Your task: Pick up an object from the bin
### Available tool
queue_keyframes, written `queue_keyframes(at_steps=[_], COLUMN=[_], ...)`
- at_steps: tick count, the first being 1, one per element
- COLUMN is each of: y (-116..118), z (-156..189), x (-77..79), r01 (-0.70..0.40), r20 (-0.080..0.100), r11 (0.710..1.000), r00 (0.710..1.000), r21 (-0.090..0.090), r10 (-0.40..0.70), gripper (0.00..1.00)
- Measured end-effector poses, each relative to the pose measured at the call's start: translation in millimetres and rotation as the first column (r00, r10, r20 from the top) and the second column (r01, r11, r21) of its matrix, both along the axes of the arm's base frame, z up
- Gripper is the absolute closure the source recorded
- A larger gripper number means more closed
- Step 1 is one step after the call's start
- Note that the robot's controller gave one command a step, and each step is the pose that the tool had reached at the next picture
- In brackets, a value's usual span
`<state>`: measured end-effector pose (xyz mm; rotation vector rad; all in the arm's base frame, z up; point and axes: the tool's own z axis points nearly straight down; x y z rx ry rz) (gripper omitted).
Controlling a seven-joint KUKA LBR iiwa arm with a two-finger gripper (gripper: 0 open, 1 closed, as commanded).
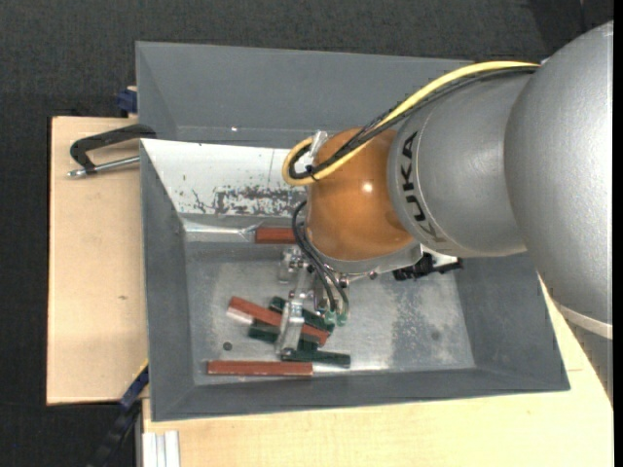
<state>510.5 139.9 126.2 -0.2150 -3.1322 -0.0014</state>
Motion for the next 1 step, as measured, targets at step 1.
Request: queue_keyframes(at_steps=[1], y=[-2.8], z=[-51.1], x=[5.8], r01=[-0.098], r20=[0.004], r11=[0.995], r00=[0.995], r21=[0.000], r10=[0.098], gripper=[0.00])
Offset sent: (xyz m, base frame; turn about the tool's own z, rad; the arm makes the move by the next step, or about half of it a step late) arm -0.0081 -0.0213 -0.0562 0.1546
